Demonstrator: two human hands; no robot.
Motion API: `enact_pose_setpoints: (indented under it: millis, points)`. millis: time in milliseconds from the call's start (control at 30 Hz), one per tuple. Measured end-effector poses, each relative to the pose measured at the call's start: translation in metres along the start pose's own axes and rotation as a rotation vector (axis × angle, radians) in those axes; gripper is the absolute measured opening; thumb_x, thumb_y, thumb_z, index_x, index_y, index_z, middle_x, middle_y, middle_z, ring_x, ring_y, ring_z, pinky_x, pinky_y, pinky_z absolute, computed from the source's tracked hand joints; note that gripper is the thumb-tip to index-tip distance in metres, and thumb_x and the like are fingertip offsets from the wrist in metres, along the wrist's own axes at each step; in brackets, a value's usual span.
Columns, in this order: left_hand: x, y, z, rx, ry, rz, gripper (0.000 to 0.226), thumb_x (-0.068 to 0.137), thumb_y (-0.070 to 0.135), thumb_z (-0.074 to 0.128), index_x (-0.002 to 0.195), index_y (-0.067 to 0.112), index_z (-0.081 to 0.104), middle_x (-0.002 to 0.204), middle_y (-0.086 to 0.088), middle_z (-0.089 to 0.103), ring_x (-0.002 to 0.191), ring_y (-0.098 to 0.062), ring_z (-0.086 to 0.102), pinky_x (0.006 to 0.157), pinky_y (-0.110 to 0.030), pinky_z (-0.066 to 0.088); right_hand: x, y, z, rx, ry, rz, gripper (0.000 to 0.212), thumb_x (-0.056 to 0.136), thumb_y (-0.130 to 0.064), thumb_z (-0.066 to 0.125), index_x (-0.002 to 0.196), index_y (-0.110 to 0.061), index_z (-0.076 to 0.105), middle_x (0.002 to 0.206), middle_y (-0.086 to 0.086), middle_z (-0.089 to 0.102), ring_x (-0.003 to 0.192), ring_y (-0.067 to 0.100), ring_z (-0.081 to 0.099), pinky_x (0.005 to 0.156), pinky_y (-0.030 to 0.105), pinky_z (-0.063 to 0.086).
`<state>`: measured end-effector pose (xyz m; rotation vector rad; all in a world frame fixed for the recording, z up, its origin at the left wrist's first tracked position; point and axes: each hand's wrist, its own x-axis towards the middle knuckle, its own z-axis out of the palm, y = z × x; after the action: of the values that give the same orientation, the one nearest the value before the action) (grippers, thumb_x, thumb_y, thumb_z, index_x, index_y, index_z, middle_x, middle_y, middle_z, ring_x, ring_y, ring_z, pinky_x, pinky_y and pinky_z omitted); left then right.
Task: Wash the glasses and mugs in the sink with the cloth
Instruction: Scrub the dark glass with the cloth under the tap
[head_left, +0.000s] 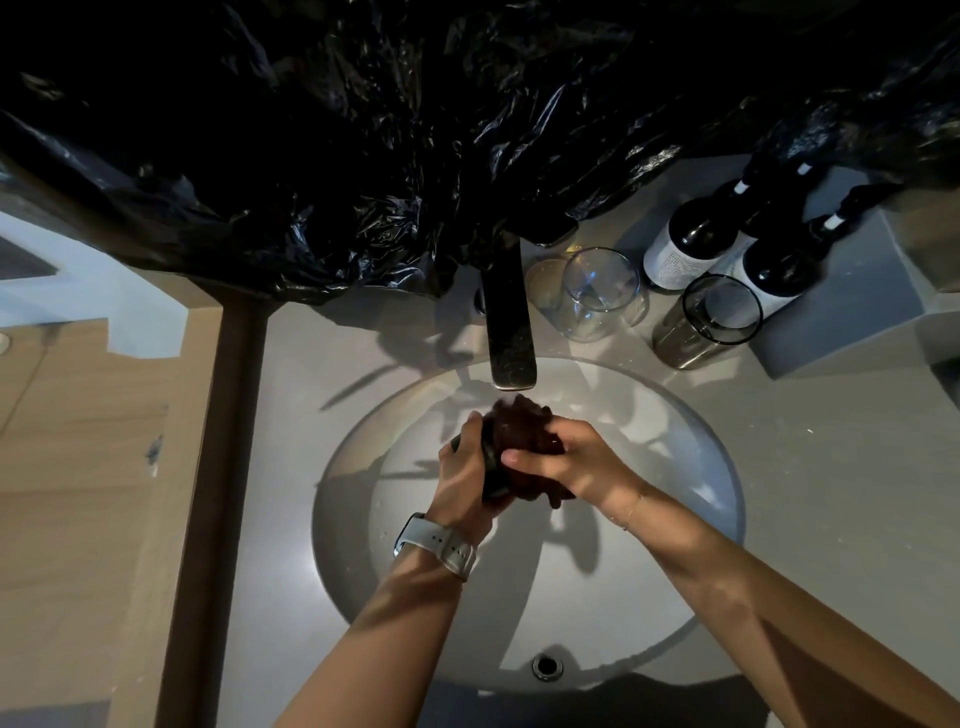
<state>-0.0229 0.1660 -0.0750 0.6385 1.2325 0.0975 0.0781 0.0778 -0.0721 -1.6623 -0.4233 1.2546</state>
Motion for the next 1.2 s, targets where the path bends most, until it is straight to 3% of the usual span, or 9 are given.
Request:
enact_pose_setpoints:
  millis: [167,333,467,633,733,900,1000,1100,1200]
  points:
    - [0.002,0.017,-0.004,0.033,-0.046,-0.072,0.044,0.101,0.051,0.039,0.116,0.016,0.061,0.105,-0.016,0.069,0.089,-0.029,0.067,0.058,-0.035,0.059,0.006,-0.011,-0.003,-0.112,-0.2,-0.033,0.016,0.079,-0.01,0.077,0.087,0.001,0.068,0.072,0.015,0.063,0.064,0.023,0.058,0.052,0.027,0.044]
    - [0.009,0.035,-0.015,0.128,-0.236,-0.167,0.054,0.096,0.058,0.042,0.125,0.02,0.066,0.123,-0.013,0.069,0.11,-0.028,0.066,0.093,-0.042,0.054,0.012,-0.007,-0.011,-0.168,-0.411,0.052,0.04,0.065,-0.009,0.078,0.101,0.001,0.063,0.091,0.01,0.067,0.086,0.019,0.065,0.079,0.035,0.054]
    - [-0.002,0.034,-0.003,0.028,-0.218,-0.186,0.054,0.103,0.049,0.029,0.108,0.015,0.07,0.091,-0.008,0.077,0.079,-0.019,0.075,0.064,-0.03,0.061,0.016,-0.007,-0.007,-0.129,-0.267,-0.056,0.057,0.065,-0.012,0.081,0.117,-0.003,0.058,0.113,0.02,0.067,0.109,0.027,0.065,0.096,0.041,0.052]
    - [-0.001,0.017,0.006,0.09,0.095,0.165,0.028,0.097,0.047,0.053,0.102,0.02,0.059,0.105,-0.014,0.068,0.096,-0.031,0.069,0.082,-0.055,0.058,0.011,-0.005,0.002,0.189,-0.131,0.02,0.03,0.079,0.002,0.073,0.105,-0.012,0.069,0.1,0.008,0.073,0.095,0.017,0.07,0.08,0.021,0.054]
    - [0.003,0.004,-0.002,0.269,0.164,0.386,0.041,0.074,0.067,0.06,0.093,0.031,0.055,0.103,-0.012,0.066,0.098,-0.03,0.067,0.089,-0.056,0.054,0.007,-0.005,0.01,0.402,-0.061,0.155,0.03,0.077,-0.01,0.073,0.107,-0.006,0.07,0.098,0.012,0.073,0.092,0.023,0.07,0.072,0.025,0.055]
    - [0.002,-0.004,-0.013,0.405,0.152,0.55,0.037,0.079,0.068,0.049,0.095,0.036,0.056,0.102,-0.009,0.062,0.095,-0.023,0.065,0.087,-0.053,0.055,0.008,-0.004,0.021,0.575,-0.025,0.225,0.039,0.071,-0.02,0.076,0.106,-0.004,0.07,0.096,0.016,0.073,0.09,0.028,0.071,0.07,0.032,0.056]
    - [0.0,0.008,-0.011,0.289,0.087,0.39,0.03,0.092,0.059,0.045,0.096,0.031,0.056,0.102,-0.012,0.067,0.097,-0.028,0.067,0.084,-0.054,0.057,0.004,0.0,0.023,0.451,0.028,0.09,0.029,0.079,-0.012,0.074,0.107,-0.004,0.07,0.103,0.017,0.073,0.099,0.028,0.07,0.087,0.034,0.055]
    - [-0.004,0.026,-0.008,0.057,-0.026,-0.071,0.04,0.105,0.044,0.033,0.099,0.015,0.059,0.086,-0.014,0.072,0.086,-0.029,0.067,0.07,-0.044,0.056,0.002,0.003,0.021,0.002,0.03,-0.087,0.027,0.079,-0.013,0.078,0.104,-0.012,0.07,0.103,0.008,0.073,0.1,0.018,0.069,0.092,0.029,0.053]
    - [-0.004,0.022,-0.003,0.0,-0.031,-0.06,0.042,0.105,0.043,0.032,0.1,0.012,0.061,0.095,-0.018,0.07,0.088,-0.031,0.066,0.074,-0.047,0.057,0.0,-0.004,0.018,0.015,-0.01,-0.08,0.02,0.079,-0.009,0.076,0.098,-0.014,0.071,0.095,0.003,0.075,0.093,0.014,0.071,0.087,0.027,0.054]
